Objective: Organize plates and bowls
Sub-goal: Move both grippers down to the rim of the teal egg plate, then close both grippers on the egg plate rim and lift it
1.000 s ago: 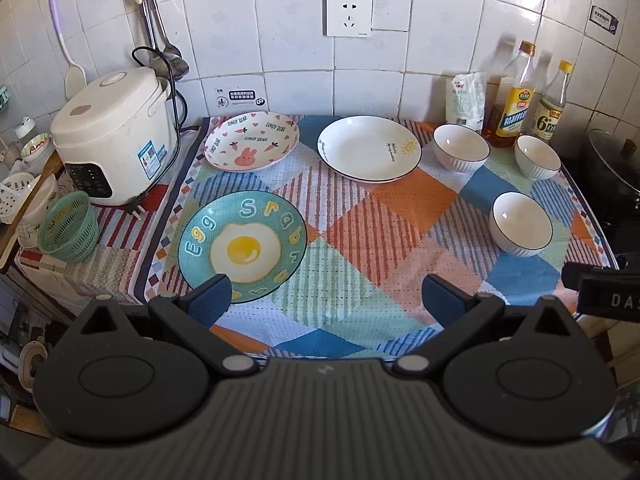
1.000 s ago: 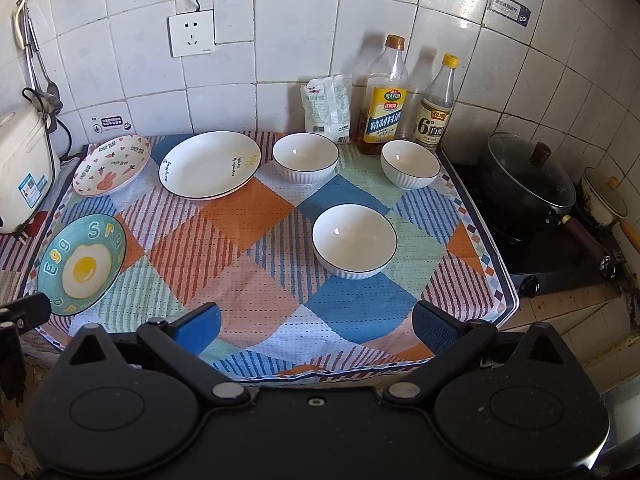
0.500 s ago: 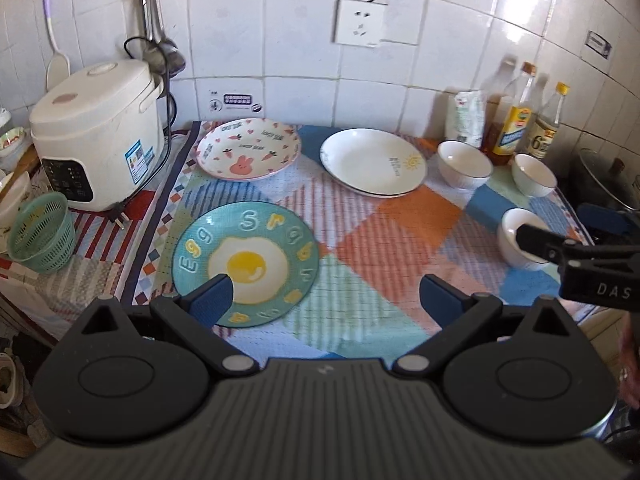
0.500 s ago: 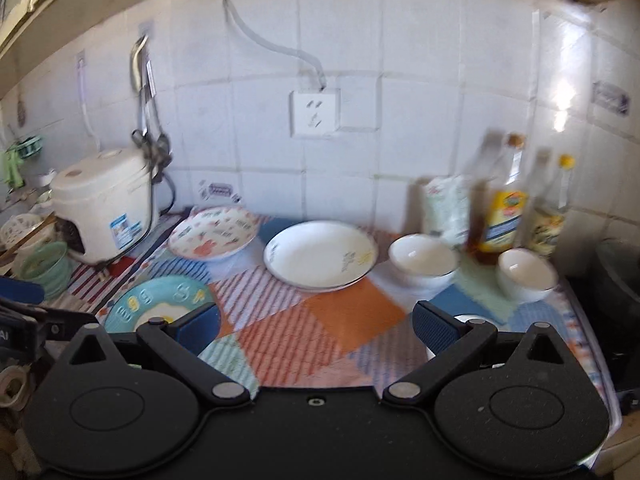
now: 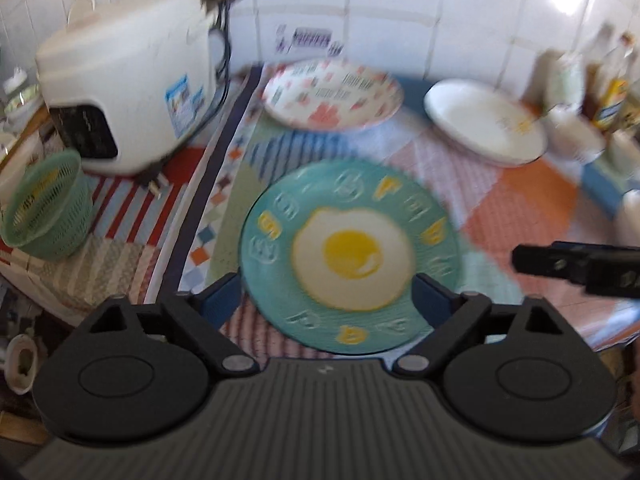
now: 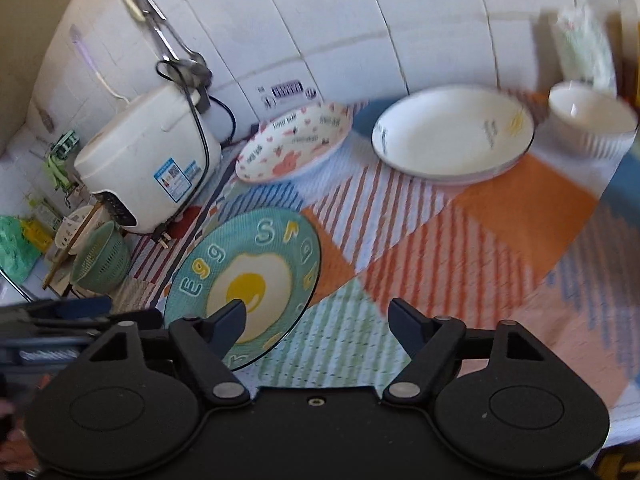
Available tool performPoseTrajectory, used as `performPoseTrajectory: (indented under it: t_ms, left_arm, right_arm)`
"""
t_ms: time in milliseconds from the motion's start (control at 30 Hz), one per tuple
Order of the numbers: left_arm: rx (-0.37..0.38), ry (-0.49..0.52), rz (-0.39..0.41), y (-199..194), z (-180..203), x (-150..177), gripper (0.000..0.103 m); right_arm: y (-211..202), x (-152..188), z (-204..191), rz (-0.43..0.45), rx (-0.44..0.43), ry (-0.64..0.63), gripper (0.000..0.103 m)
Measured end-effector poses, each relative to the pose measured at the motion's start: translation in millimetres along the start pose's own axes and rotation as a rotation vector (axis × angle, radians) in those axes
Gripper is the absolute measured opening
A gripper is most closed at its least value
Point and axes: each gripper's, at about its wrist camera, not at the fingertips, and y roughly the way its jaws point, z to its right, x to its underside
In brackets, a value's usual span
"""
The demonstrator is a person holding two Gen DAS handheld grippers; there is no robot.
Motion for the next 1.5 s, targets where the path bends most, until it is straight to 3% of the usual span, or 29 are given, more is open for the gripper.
performPoseTrajectory:
  t_ms: [67, 200, 333, 433, 533, 700, 967, 1033, 1167, 1500]
  left_arm:
    - [-0.003, -0.013, -0.047, 17, -9, 2, 0.076]
    - [0.001, 0.007, -0.092, 31, -16, 5, 0.076]
    - [-0.005, 0.035, -0.119, 44, -16, 2, 0.064]
    - [-0.027, 0.046, -0.12, 52, -15, -2, 0.06]
    - [-0.032, 0.045, -0.118, 57, -19, -6, 0.055]
    - [-0.055, 0.045, -0.169, 69, -32, -8, 0.027]
    - [-0.05, 0.018, -0.144, 73, -34, -6, 0.03]
    - [-0.033, -0.001, -0.132, 76, -35, -5, 0.038]
    - [-0.039, 0.011, -0.141, 77, -32, -9, 0.039]
    - [0.085, 0.081, -0.047, 53, 5, -20, 0.037]
  right_arm:
    - [18, -1, 3, -0.035, -0.012, 0.035, 0.074]
    - [42, -4, 2, -0.082, -0.022, 0.062, 0.066]
    - [56, -5, -1, -0.13, -0.029, 0.082, 0.053]
    - [67, -9, 2, -0.156, -0.059, 0.116, 0.038]
    - [79, -10, 3, -0.174, -0.049, 0.121, 0.014]
    - [83, -11, 4, -0.179, -0.063, 0.087, 0.013]
    - [98, -10, 22, -0.219, -0.141, 0.238, 0.011]
    - [100, -11, 21, -0.229, -0.135, 0.235, 0.012]
    - [101, -15, 22, -0.256, -0.149, 0.23, 0.013]
    - [59, -14, 55, -0.198, -0.169, 0.217, 0.016]
